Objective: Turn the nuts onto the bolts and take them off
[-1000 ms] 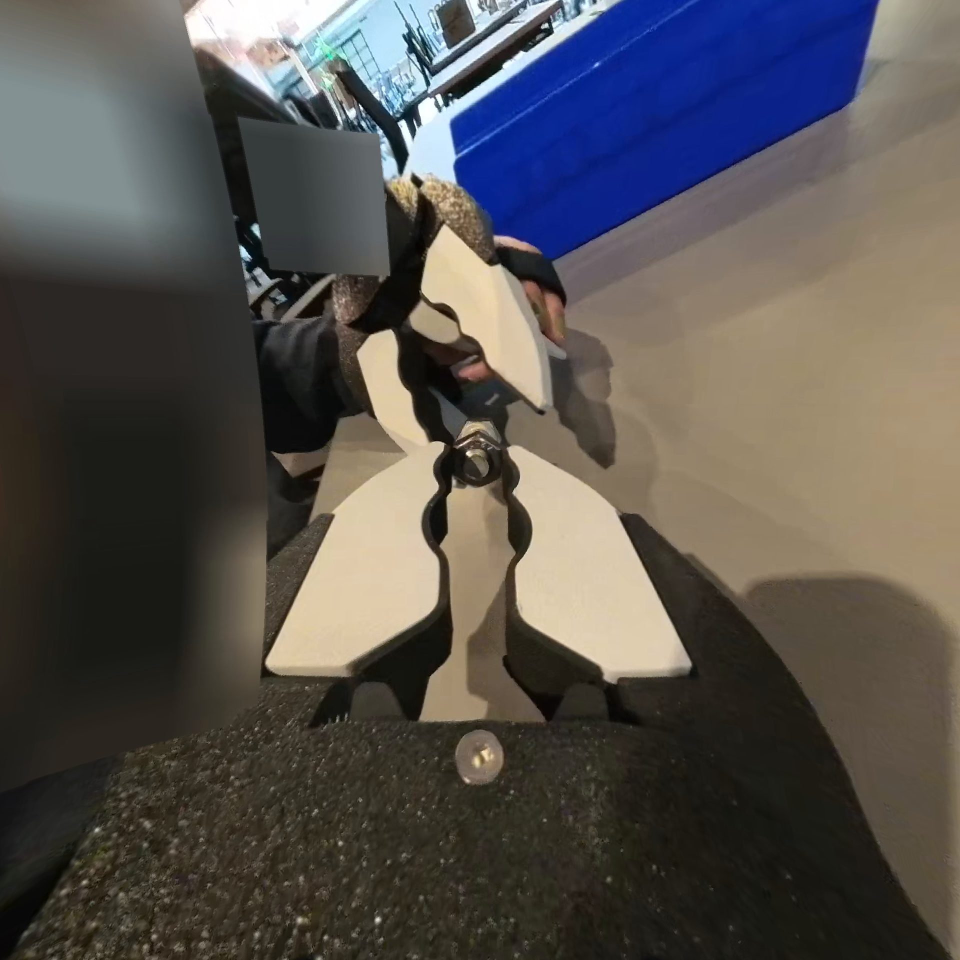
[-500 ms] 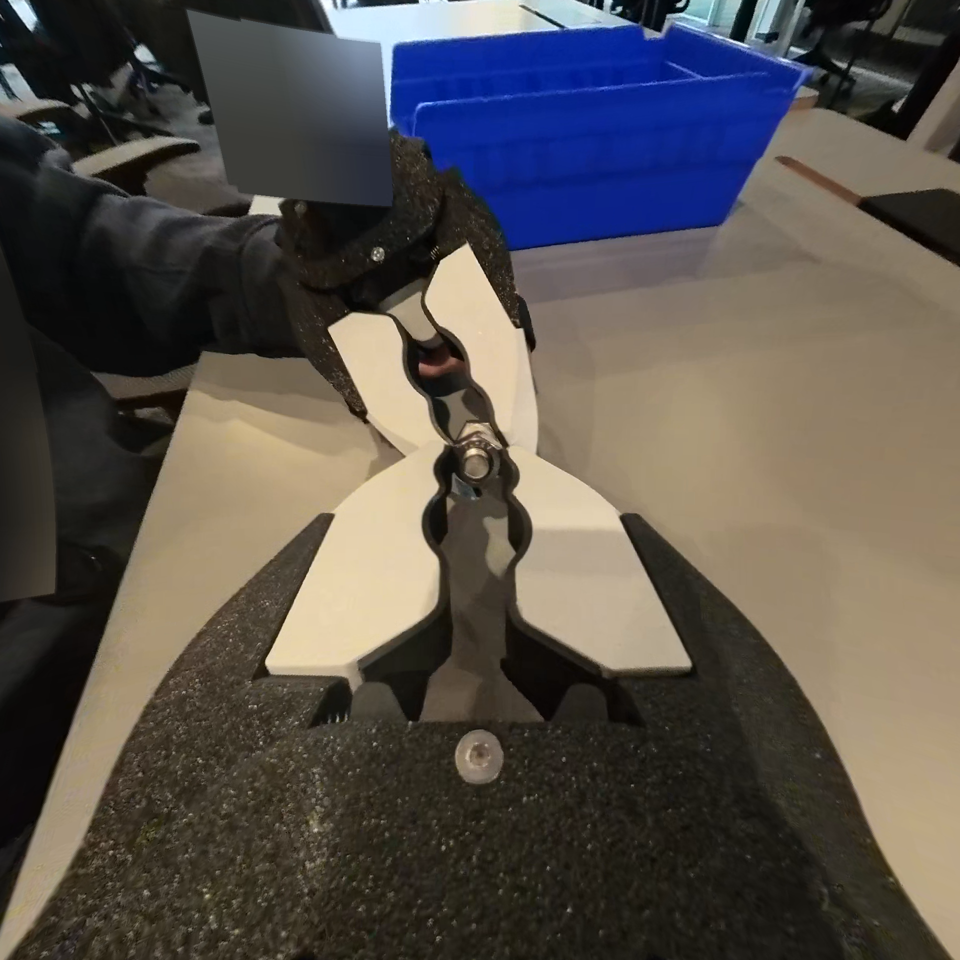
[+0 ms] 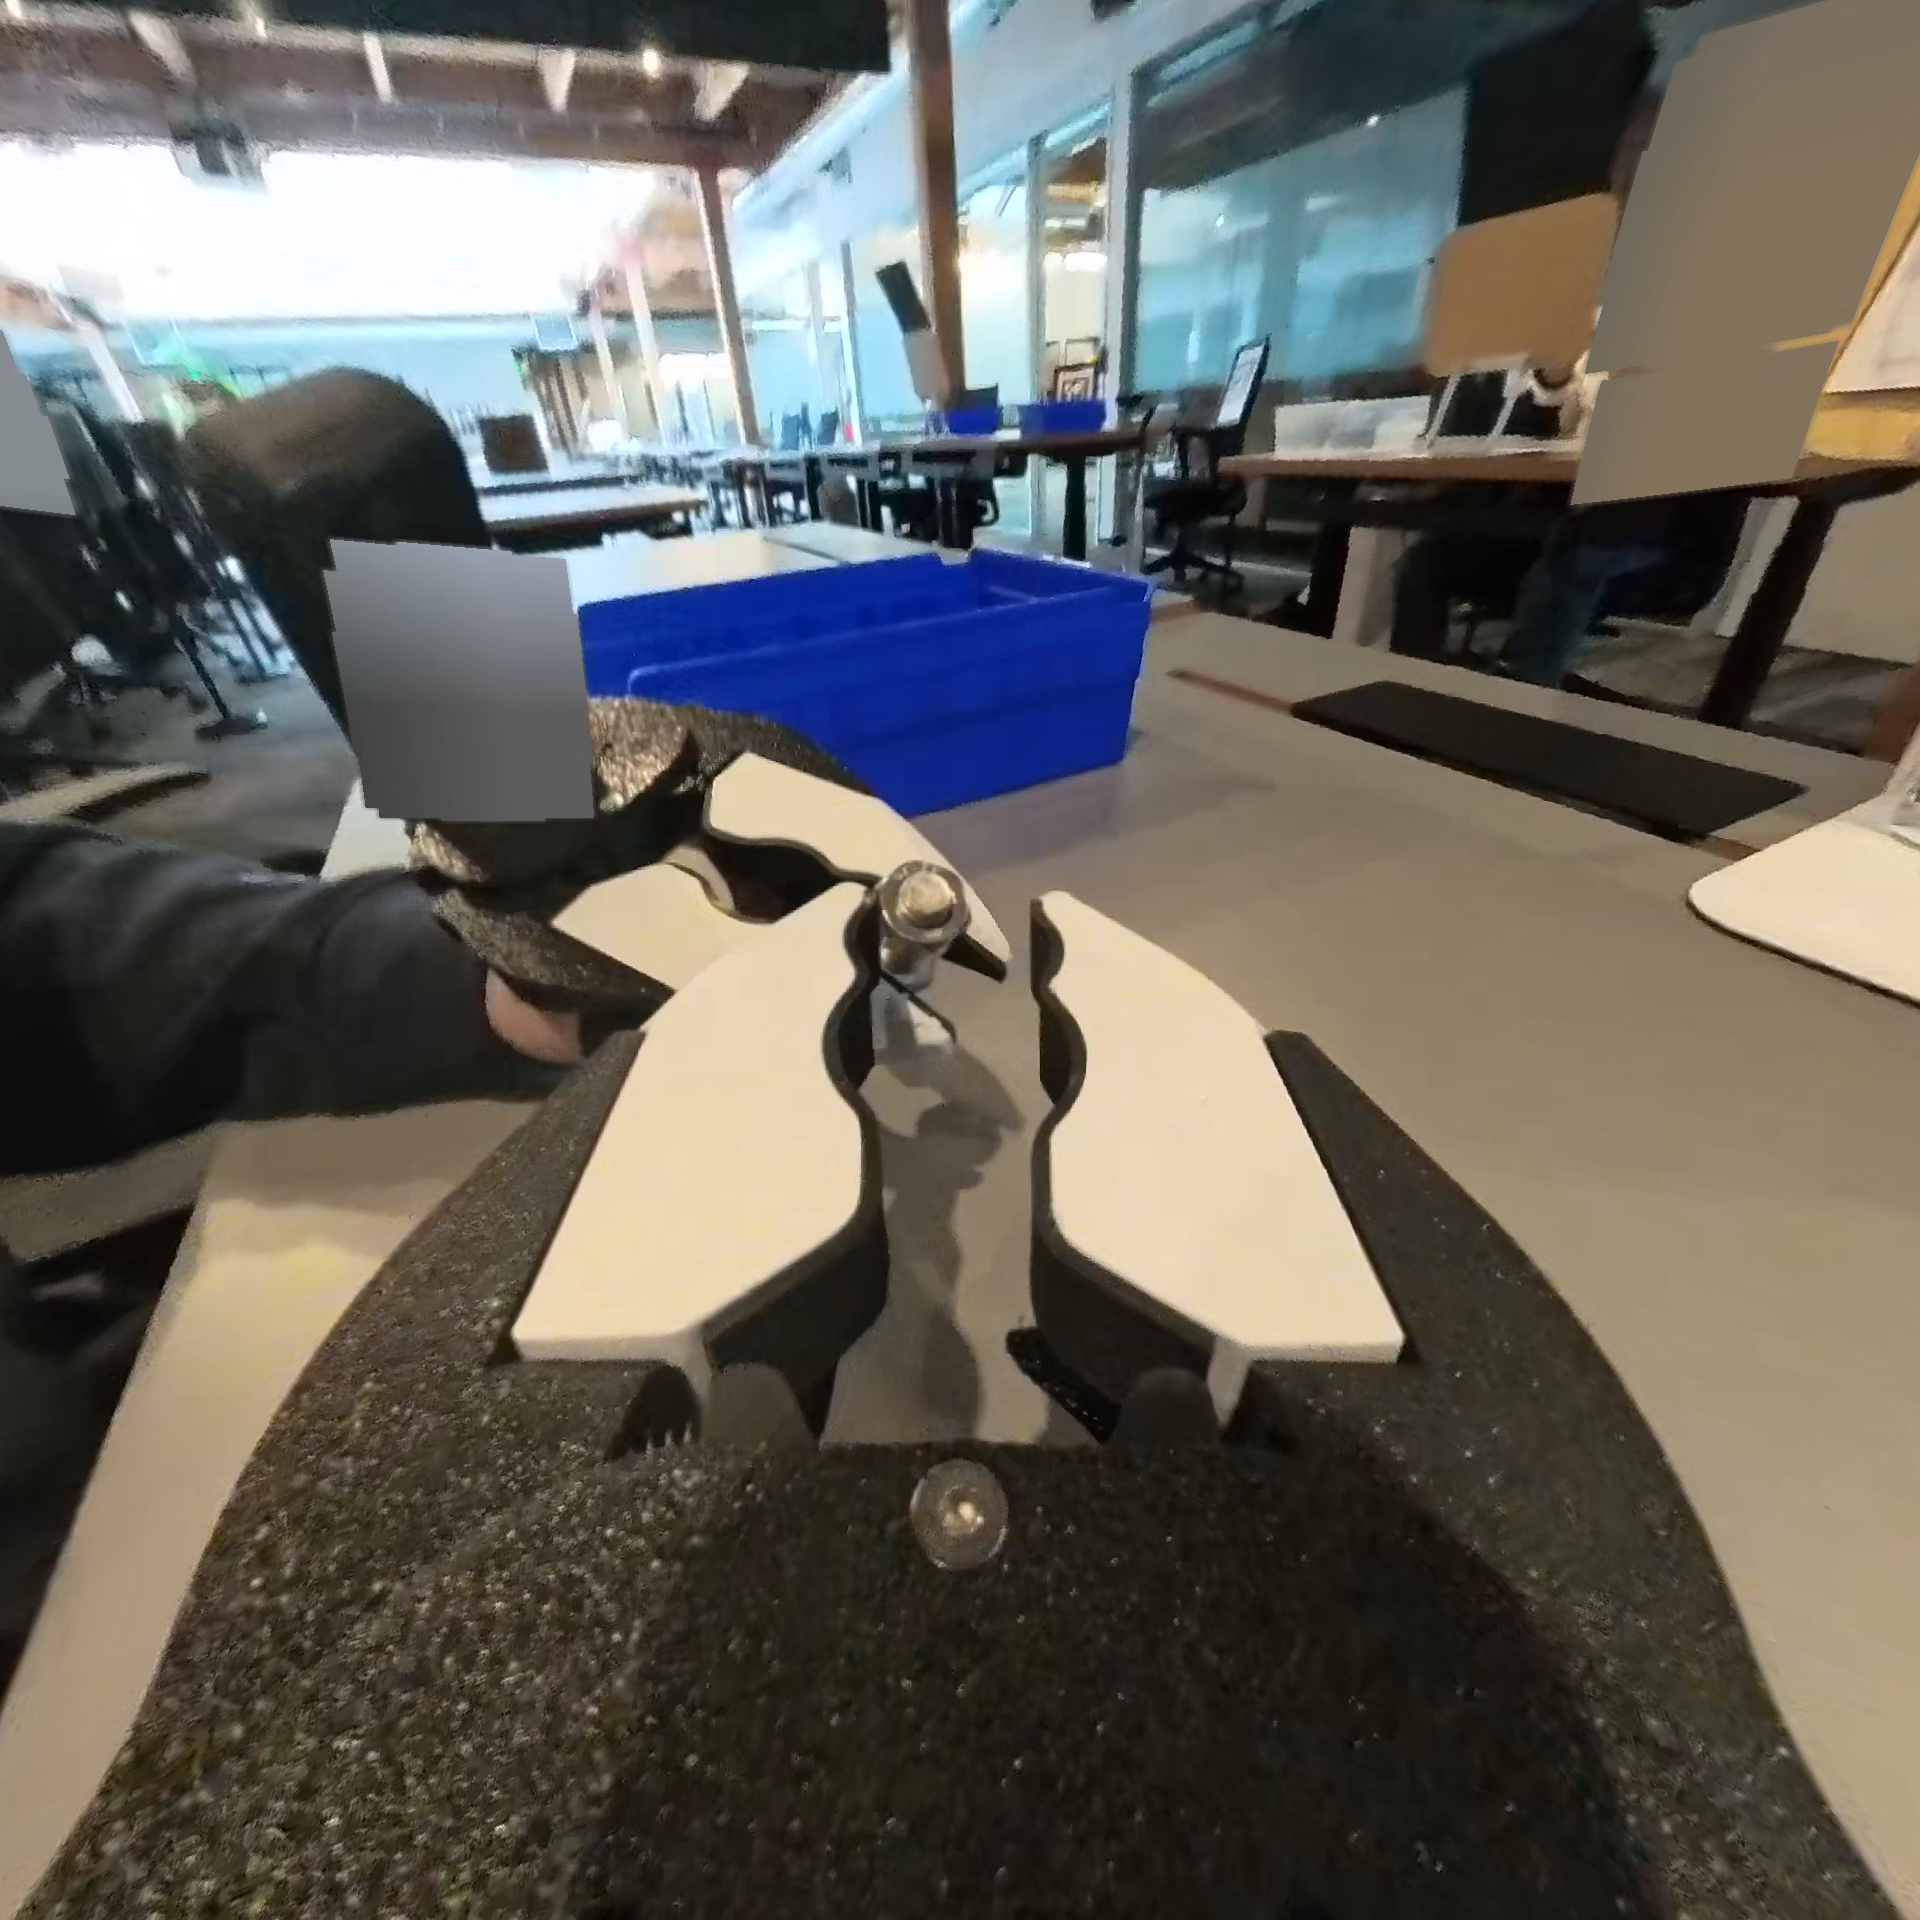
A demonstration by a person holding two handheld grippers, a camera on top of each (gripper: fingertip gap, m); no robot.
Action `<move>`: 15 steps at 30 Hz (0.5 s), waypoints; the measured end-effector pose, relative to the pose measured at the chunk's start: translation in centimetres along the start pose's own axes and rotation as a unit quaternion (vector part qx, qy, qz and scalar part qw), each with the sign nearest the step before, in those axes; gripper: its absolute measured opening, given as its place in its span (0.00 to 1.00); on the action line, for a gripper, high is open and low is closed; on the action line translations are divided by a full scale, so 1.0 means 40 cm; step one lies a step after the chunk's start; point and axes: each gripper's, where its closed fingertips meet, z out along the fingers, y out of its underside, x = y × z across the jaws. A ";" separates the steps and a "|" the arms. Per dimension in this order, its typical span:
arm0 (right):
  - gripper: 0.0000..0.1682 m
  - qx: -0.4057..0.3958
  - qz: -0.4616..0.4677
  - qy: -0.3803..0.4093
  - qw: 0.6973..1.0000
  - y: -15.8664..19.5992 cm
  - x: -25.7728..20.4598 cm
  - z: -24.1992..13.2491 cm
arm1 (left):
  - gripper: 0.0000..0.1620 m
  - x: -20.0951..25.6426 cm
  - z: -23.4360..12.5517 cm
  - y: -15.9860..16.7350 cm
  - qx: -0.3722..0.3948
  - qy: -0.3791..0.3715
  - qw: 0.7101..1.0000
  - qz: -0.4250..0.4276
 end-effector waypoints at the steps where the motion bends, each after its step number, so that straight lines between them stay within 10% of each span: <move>1: 0.16 0.007 0.009 -0.005 1.000 -0.004 -0.004 0.002 | 0.11 -0.006 -0.001 -0.002 0.004 -0.010 1.000 0.000; 15: 0.10 0.016 0.053 0.022 0.998 -0.004 0.006 0.016 | 0.11 -0.047 -0.029 -0.040 0.057 -0.063 0.996 -0.001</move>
